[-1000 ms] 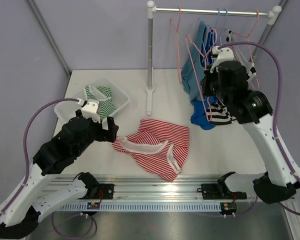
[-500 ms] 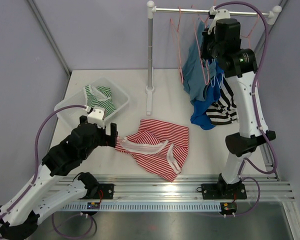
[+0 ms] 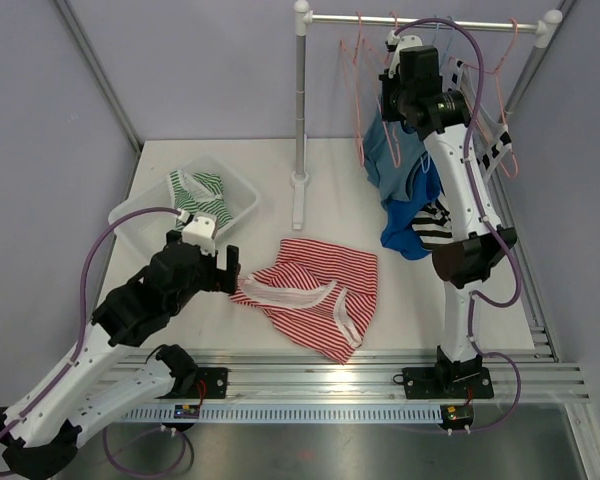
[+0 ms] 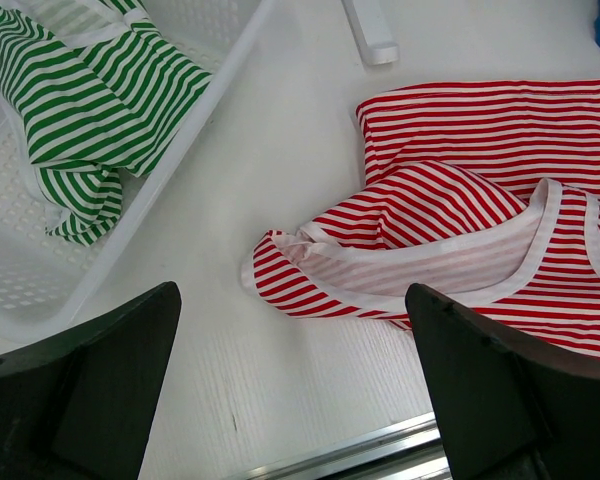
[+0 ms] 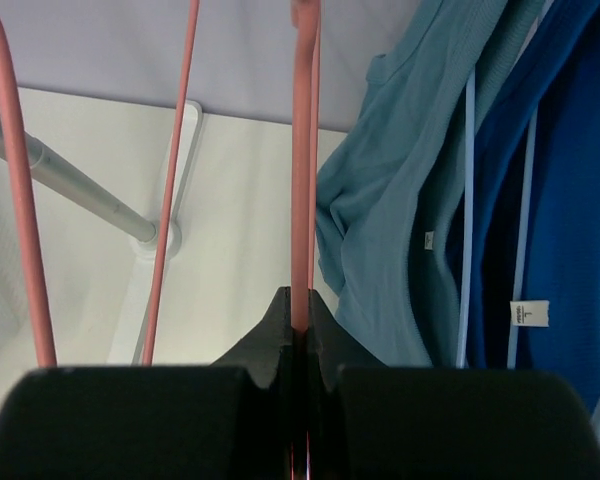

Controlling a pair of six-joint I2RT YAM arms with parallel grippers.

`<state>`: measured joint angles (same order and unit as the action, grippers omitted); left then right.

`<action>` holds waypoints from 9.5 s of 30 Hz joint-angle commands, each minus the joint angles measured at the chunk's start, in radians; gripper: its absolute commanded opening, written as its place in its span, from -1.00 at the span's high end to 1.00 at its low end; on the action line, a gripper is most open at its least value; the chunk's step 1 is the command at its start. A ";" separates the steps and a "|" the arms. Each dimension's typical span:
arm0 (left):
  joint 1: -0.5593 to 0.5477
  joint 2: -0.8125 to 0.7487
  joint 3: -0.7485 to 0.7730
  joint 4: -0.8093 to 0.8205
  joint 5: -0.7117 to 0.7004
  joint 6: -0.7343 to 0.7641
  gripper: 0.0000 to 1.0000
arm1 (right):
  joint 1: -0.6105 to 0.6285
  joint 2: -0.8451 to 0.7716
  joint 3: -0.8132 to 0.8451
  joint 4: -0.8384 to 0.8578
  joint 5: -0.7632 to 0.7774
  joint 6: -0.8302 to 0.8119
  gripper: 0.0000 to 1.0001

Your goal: Remove the tank top from the hanger

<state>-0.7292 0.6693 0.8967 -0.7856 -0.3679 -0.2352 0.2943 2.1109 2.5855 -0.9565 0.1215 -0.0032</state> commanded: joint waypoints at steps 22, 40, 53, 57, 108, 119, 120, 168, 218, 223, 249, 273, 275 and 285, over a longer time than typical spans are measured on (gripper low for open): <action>-0.202 0.502 0.094 0.338 0.104 -0.265 -0.98 | 0.011 -0.629 -0.469 0.099 0.073 0.086 -0.99; -0.288 1.098 0.165 0.443 0.175 -0.280 -0.80 | 0.011 -1.204 -1.142 0.199 -0.298 0.163 -0.99; -0.268 0.692 0.226 0.153 -0.136 -0.286 1.00 | 0.011 -1.293 -1.173 0.257 -0.229 0.169 -0.99; -0.152 0.590 0.362 0.020 -0.207 -0.231 1.00 | 0.012 -1.298 -1.183 0.265 -0.229 0.175 -0.99; 0.712 0.925 0.924 -0.102 0.217 -0.211 -0.98 | -0.003 -0.755 -0.645 0.131 0.058 0.094 -0.97; 0.628 0.347 0.556 0.008 0.423 -0.047 -0.98 | -0.024 -0.358 -0.194 0.042 0.135 0.010 -0.40; 0.628 0.281 0.521 0.032 0.437 -0.035 -0.98 | -0.030 -0.338 -0.174 0.038 0.132 0.009 -0.37; 0.531 0.108 0.143 0.163 0.340 0.042 -0.98 | -0.087 -0.359 -0.117 0.134 -0.063 0.046 1.00; -0.326 0.860 0.886 0.732 0.233 0.211 -0.84 | -0.087 -1.310 -0.748 -0.131 -0.585 0.189 1.00; -0.325 0.901 0.907 0.697 0.176 0.229 -0.27 | -0.087 -1.325 -0.755 -0.110 -0.662 0.207 1.00; -0.323 0.829 0.786 0.701 0.103 0.281 1.00 | -0.087 -1.302 -0.870 -0.024 -0.589 0.195 1.00; 0.093 0.354 0.346 0.480 0.186 -0.138 1.00 | -0.087 -1.508 -1.479 0.936 -1.039 0.515 1.00; 0.093 0.275 0.291 0.517 0.326 -0.157 1.00 | -0.086 -1.517 -1.603 1.225 -1.008 0.600 1.00; 0.062 0.233 0.166 0.295 0.809 -0.050 1.00 | -0.055 -1.200 -1.660 2.091 -0.753 0.841 1.00</action>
<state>-0.6464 0.8639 1.0809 -0.3962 0.2485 -0.3473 0.2222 0.8734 0.9005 0.7113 -0.7765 0.7666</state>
